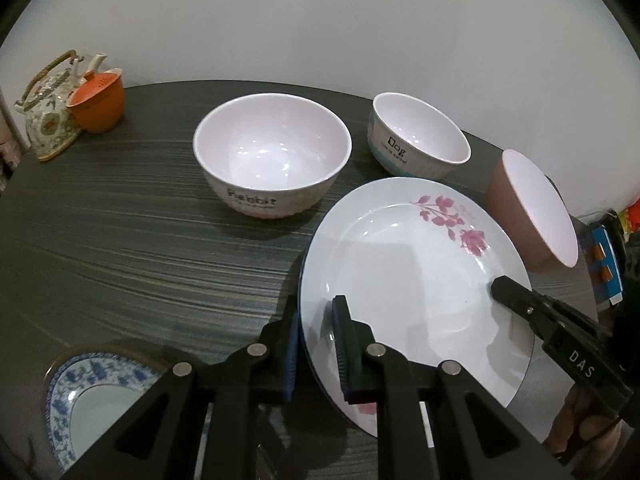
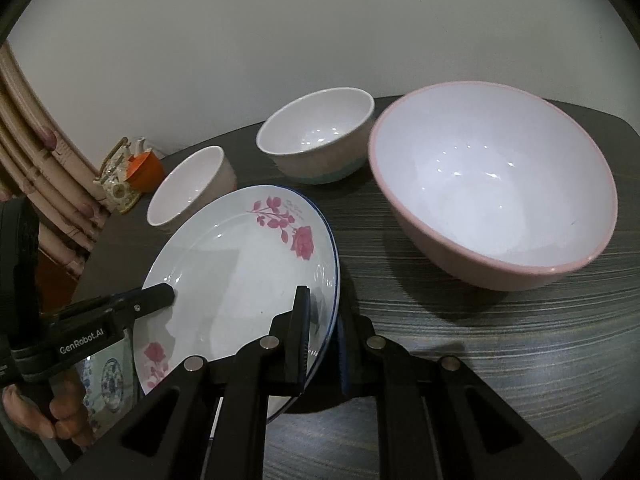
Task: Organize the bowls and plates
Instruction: 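Close the right tool on the pink-flowered plate rim and lift it, then carry the pink-flowered plate with the right tool over the blue-and-white plates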
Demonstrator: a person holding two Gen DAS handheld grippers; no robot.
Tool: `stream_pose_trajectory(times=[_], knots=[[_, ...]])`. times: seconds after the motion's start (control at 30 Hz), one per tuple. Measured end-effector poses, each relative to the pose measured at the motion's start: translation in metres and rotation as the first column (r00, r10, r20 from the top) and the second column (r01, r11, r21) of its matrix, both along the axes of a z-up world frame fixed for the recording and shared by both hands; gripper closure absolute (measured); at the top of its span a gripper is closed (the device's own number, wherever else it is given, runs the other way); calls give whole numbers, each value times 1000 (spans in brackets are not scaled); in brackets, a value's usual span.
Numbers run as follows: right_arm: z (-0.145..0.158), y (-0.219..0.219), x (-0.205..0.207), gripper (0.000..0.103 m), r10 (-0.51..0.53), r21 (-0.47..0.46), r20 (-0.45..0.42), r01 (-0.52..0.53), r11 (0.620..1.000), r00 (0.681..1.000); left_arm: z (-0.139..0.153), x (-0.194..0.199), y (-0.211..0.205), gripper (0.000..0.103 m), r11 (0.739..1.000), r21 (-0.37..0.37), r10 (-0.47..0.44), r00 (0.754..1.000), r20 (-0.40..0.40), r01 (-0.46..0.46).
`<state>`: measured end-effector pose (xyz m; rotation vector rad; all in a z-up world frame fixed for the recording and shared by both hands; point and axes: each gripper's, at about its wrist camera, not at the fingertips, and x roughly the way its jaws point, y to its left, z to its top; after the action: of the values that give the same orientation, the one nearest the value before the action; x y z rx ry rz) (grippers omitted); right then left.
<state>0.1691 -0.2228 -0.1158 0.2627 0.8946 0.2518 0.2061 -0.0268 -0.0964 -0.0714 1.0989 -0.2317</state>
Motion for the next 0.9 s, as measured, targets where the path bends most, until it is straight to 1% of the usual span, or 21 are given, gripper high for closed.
stream_pose_trajectory(times=[0.13, 0.17, 0.3, 0.33, 0.47, 0.6, 0.9], knots=[[8, 3, -9, 91, 13, -2, 13, -13, 1000, 1000, 7, -8, 5, 87, 1000, 1, 12, 1000, 10, -12], [10, 5, -10, 91, 15, -2, 16, -15, 1000, 1000, 9, -12, -1, 87, 1000, 2, 14, 1000, 14, -14], [19, 14, -19, 91, 26, 1, 30, -26, 1000, 999, 17, -20, 2, 87, 1000, 5, 22, 999, 29, -22], [21, 16, -21, 91, 30, 2, 35, -30, 1000, 999, 23, -24, 7, 87, 1000, 6, 27, 999, 33, -27], [28, 25, -31, 91, 42, 3, 50, -42, 999, 998, 32, -37, 17, 87, 999, 5, 47, 998, 48, -48], [36, 33, -45, 91, 57, 4, 65, -58, 998, 996, 50, -58, 36, 87, 998, 4, 56, 997, 58, -57], [45, 61, -69, 91, 87, 5, 83, -88, 996, 993, 66, -86, 60, 87, 995, 4, 95, 993, 75, -96]])
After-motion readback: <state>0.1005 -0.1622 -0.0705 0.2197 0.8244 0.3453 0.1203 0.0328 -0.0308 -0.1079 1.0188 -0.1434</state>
